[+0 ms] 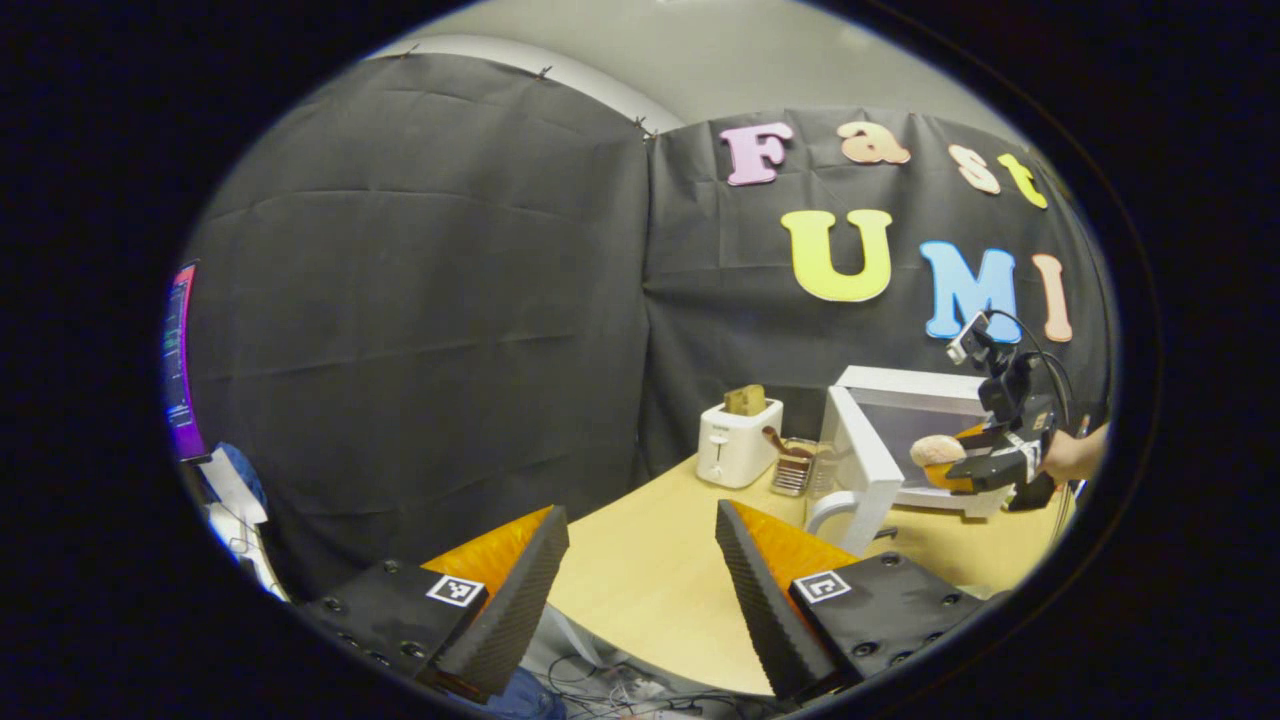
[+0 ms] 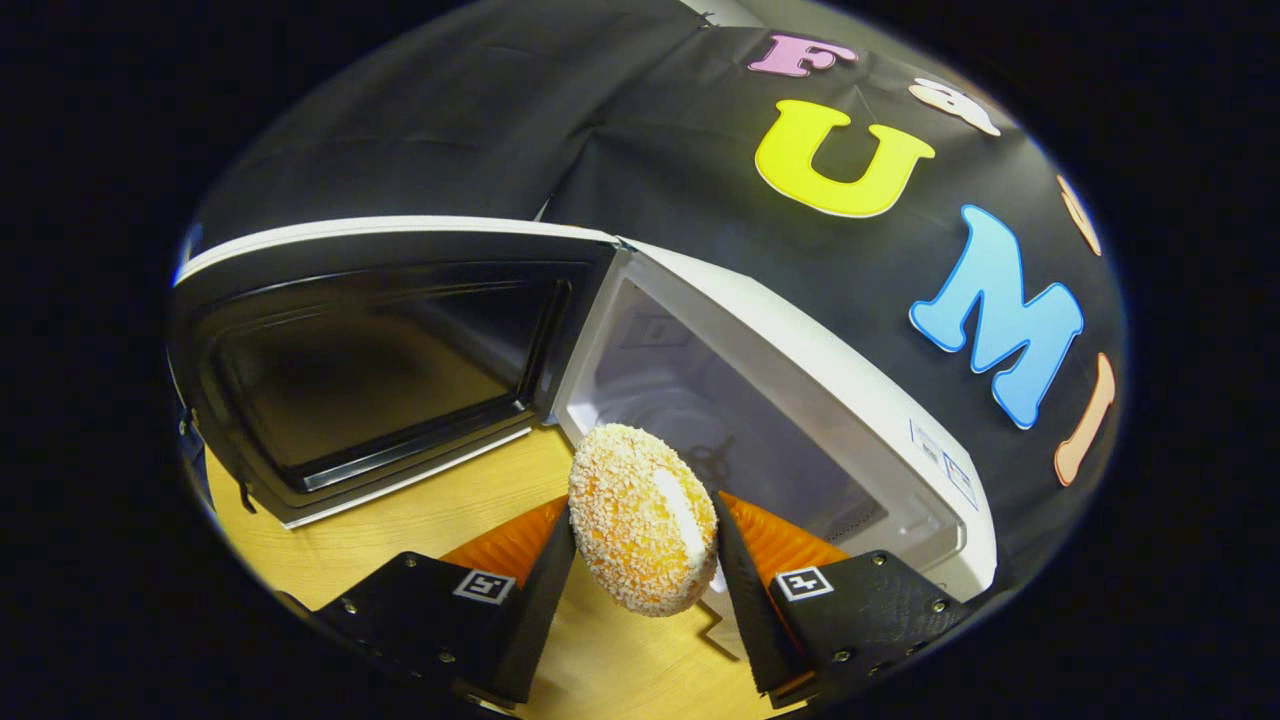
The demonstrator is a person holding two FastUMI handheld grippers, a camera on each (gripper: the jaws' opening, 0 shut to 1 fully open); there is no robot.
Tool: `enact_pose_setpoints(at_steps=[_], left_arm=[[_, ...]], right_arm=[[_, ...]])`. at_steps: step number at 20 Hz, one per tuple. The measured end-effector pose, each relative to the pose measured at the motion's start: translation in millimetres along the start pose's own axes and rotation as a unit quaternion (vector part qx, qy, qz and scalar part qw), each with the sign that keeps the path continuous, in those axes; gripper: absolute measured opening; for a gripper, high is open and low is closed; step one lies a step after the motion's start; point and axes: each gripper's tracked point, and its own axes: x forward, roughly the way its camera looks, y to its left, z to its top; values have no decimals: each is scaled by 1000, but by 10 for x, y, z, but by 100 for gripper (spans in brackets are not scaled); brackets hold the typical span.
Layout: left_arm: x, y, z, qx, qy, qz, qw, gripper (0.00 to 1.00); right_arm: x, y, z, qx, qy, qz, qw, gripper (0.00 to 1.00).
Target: Open the microwave oven with the left hand, put the food in, and close the microwave oven.
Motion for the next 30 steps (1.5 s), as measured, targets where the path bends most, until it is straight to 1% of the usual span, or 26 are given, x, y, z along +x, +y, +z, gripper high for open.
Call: enact_pose_setpoints(at_steps=[4,5,9,12,15,17,18,19,20,21,23,25,27,30], left_arm=[[-47,3,-120,-3,28,13,1000,95],[-52,2,-151,1,35,16,999,96],[-88,-28,-181,5,45,25,999,97],[-79,-59,-161,0,44,34,998,97],[-66,-132,-123,4,39,33,999,96],[-47,-184,-100,9,38,26,999,96],[-36,-209,-85,11,37,22,999,96],[-23,-237,-78,14,36,18,999,96],[-17,-259,-53,17,35,13,999,96],[-14,-277,-56,21,33,10,999,96],[-2,-315,-33,23,29,1,999,96],[9,-377,-29,23,29,-14,999,97],[66,-492,-58,33,30,-39,998,97],[201,-648,-101,43,27,-83,995,97]], right_arm=[[428,-100,-126,-7,4,-30,1000,80],[517,-126,-157,-12,6,-38,999,80],[835,-256,-163,-46,-6,-74,996,79],[1050,-334,-145,-66,-13,-88,994,79],[1171,-438,-152,-66,-16,-105,992,81],[1218,-404,-253,-63,-5,-100,993,81],[1179,-414,-256,-73,-4,-104,992,81],[1191,-426,-232,-83,-10,-105,991,85],[1151,-402,-189,-89,-19,-104,990,87],[1103,-369,-156,-92,-25,-99,990,97],[993,-336,-109,-94,-32,-97,990,98],[798,-254,-81,-77,-37,-91,992,98],[522,-152,-58,-46,-41,-81,995,98],[-12,-158,24,-22,-58,-93,994,98]])
